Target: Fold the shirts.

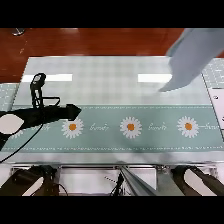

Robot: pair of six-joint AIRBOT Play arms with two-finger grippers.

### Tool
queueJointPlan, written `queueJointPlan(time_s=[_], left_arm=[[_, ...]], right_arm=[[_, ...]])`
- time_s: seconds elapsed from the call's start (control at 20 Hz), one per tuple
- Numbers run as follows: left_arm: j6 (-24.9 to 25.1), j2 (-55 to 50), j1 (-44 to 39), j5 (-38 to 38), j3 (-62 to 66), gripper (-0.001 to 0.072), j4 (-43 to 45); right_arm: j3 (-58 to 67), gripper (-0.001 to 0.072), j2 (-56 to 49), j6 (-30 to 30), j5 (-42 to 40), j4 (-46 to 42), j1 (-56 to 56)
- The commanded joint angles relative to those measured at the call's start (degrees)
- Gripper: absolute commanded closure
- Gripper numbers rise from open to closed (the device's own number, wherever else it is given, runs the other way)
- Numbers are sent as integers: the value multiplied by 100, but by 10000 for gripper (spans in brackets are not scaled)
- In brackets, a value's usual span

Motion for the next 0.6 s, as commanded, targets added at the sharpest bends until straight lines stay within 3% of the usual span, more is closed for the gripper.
queueJointPlan(time_s=[0.0, 0.15, 0.35, 0.45, 0.55], left_arm=[[-20, -114, -59, 131, -2, 3, -7], [-20, -179, -59, 131, -2, 3, -4], [11, -208, -57, 131, -2, 3, 66], [118, -203, 15, 142, 2, 3, 966], [-133, -203, 415, -74, 31, 3, 1443]], right_arm=[[-409, 684, -61, -74, 984, 348, 442], [-1705, 685, -74, -74, 1113, -577, 2114], [-3602, 684, -278, 444, -140, -2013, 4336], [-4286, 684, -656, 979, -629, -2181, 4883], [-4725, 684, -1172, 1143, -992, -1952, 5285]])
